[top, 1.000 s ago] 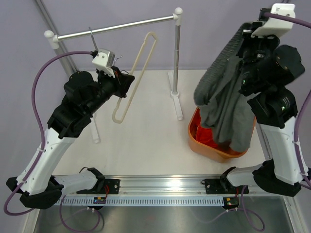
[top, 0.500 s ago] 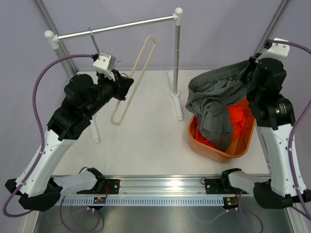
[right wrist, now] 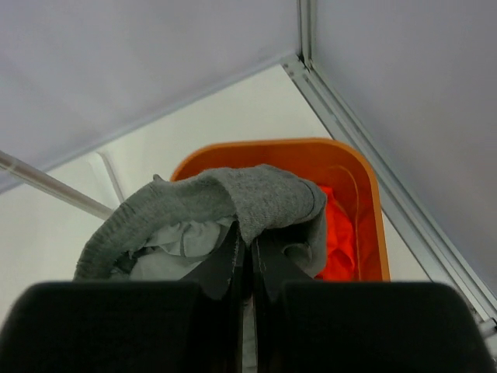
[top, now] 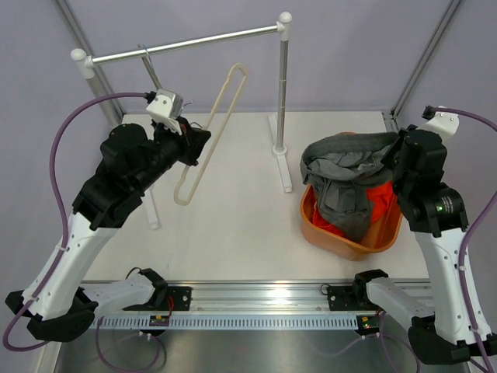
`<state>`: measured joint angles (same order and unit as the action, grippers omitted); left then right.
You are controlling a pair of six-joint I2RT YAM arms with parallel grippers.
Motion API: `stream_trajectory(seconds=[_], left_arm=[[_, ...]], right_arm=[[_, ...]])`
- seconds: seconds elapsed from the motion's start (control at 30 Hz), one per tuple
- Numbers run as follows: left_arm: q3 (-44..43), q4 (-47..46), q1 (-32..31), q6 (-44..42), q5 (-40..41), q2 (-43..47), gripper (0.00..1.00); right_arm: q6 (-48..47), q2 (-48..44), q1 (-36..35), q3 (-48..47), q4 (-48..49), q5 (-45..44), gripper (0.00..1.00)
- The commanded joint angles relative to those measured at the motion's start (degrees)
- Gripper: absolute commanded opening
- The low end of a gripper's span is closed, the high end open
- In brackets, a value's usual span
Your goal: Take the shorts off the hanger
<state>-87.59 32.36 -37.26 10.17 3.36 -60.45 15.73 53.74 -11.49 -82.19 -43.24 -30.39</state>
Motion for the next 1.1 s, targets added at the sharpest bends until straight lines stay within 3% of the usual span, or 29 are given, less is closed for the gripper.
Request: stream_trajectory(seconds=[0.0,0.3,0.43,0.5,0.6,0.7,0.93,1.07], left_arm=[[-0.12,-0.99,-0.27,-1.38,1.13,2.26,0.0],[-0.12,1.65,-0.27,-0.77,1.48,1.47,0.0],[-0.12,2.36,-0.27,-0.59,1.92,0.77,0.0],[-0.47,3.06,-0.27,-0.24,2.09,0.16,0.0],[-1.7,4.72,-0.27,-0.15,2.53,-0.64,0.0],[-3.54,7.27,-0.27,-0.16,2.88,-1.95,0.0],[-6.36,13.51,-0.27,2.04,6.74,-4.15,0.0],[-6.54,15.8,-0.27,3.27,11.75,-3.37,0.0]], right_arm=[[3.52,-2.83,1.11,1.77,-0.7,-1.34,0.01],[3.35,-9.61,1.03,2.21,-4.3,-4.68,0.1],[3.61,-8.83,1.11,5.45,-4.39,-3.54,0.2],[4.22,-7.77,1.11,6.51,-4.74,-1.44,0.32],[4.93,-7.59,1.11,8.54,-3.26,2.07,0.58],[5.1,-6.89,1.11,8.28,-2.46,4.54,0.72],[5.02,-4.78,1.11,6.0,-1.76,10.43,0.82],[4.93,-3.9,1.11,5.99,-0.79,13.51,0.83]])
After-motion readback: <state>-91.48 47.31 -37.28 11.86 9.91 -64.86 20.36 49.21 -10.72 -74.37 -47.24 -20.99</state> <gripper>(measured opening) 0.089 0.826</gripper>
